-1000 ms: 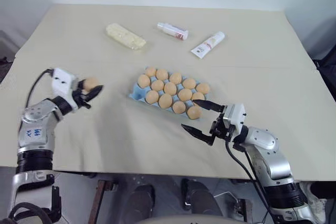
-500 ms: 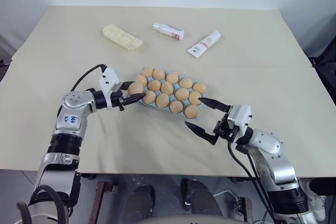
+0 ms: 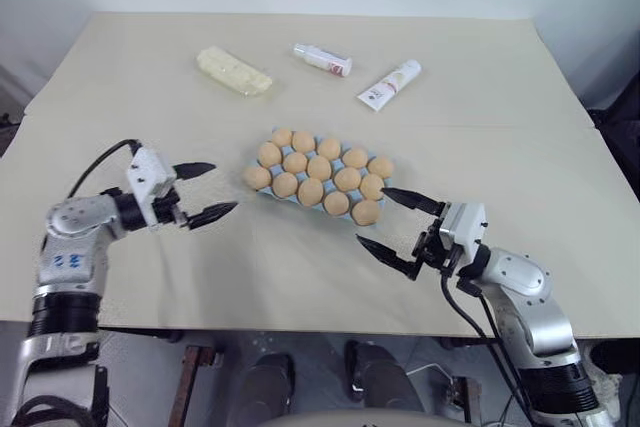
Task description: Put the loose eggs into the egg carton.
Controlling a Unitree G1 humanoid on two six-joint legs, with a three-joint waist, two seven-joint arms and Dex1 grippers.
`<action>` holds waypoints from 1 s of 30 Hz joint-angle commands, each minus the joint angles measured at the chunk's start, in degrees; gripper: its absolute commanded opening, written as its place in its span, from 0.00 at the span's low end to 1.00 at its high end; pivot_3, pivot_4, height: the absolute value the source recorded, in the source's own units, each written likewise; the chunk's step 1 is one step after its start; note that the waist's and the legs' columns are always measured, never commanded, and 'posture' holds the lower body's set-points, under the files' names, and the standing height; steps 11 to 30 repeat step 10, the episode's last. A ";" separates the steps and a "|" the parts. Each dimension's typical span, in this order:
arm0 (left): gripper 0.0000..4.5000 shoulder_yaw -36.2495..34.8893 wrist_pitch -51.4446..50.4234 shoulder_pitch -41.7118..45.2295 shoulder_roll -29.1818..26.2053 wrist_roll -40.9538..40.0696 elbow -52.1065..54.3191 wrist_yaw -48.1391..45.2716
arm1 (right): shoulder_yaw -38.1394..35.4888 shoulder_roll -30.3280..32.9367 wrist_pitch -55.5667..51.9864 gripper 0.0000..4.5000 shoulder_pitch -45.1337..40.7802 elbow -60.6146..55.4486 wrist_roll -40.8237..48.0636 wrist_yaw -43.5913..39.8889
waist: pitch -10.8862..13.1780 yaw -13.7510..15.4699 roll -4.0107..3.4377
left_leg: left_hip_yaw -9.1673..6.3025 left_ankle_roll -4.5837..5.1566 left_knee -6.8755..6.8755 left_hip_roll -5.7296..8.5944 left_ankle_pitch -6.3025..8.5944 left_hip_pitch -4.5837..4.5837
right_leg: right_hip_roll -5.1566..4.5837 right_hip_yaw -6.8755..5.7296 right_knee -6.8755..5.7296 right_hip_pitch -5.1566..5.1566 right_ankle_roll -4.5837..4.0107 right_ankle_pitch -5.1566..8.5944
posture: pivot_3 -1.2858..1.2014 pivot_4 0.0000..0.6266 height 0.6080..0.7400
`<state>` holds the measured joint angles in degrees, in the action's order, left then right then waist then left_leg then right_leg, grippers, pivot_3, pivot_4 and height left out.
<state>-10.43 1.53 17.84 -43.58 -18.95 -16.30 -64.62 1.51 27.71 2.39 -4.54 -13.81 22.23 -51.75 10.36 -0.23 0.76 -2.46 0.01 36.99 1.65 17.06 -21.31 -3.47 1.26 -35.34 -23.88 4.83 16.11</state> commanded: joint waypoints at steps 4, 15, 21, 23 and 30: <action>0.99 -5.96 8.02 -6.50 -0.74 0.49 1.41 2.68 | -3.94 3.33 1.07 1.00 0.38 2.04 1.56 -2.68 | 0.00 0.56 0.00 | -0.08 0.03 0.03 0.00 -0.01 0.00 | -0.05 -0.07 0.05 0.08 -0.02 0.01 | 0.52 0.24 1.00; 0.99 -5.47 9.81 -8.68 1.62 1.06 5.04 7.36 | -4.93 3.59 1.18 1.00 -0.76 4.04 1.65 -3.27 | 0.01 0.36 -0.01 | -0.08 0.05 -0.05 -0.02 0.00 0.03 | -0.06 -0.07 0.17 0.14 -0.01 0.01 | 0.52 0.24 1.00; 0.99 -5.47 9.81 -8.68 1.62 1.06 5.04 7.36 | -4.93 3.59 1.18 1.00 -0.76 4.04 1.65 -3.27 | 0.01 0.36 -0.01 | -0.08 0.05 -0.05 -0.02 0.00 0.03 | -0.06 -0.07 0.17 0.14 -0.01 0.01 | 0.52 0.24 1.00; 0.99 -5.47 9.81 -8.68 1.62 1.06 5.04 7.36 | -4.93 3.59 1.18 1.00 -0.76 4.04 1.65 -3.27 | 0.01 0.36 -0.01 | -0.08 0.05 -0.05 -0.02 0.00 0.03 | -0.06 -0.07 0.17 0.14 -0.01 0.01 | 0.52 0.24 1.00; 0.99 -5.47 9.81 -8.68 1.62 1.06 5.04 7.36 | -4.93 3.59 1.18 1.00 -0.76 4.04 1.65 -3.27 | 0.01 0.36 -0.01 | -0.08 0.05 -0.05 -0.02 0.00 0.03 | -0.06 -0.07 0.17 0.14 -0.01 0.01 | 0.52 0.24 1.00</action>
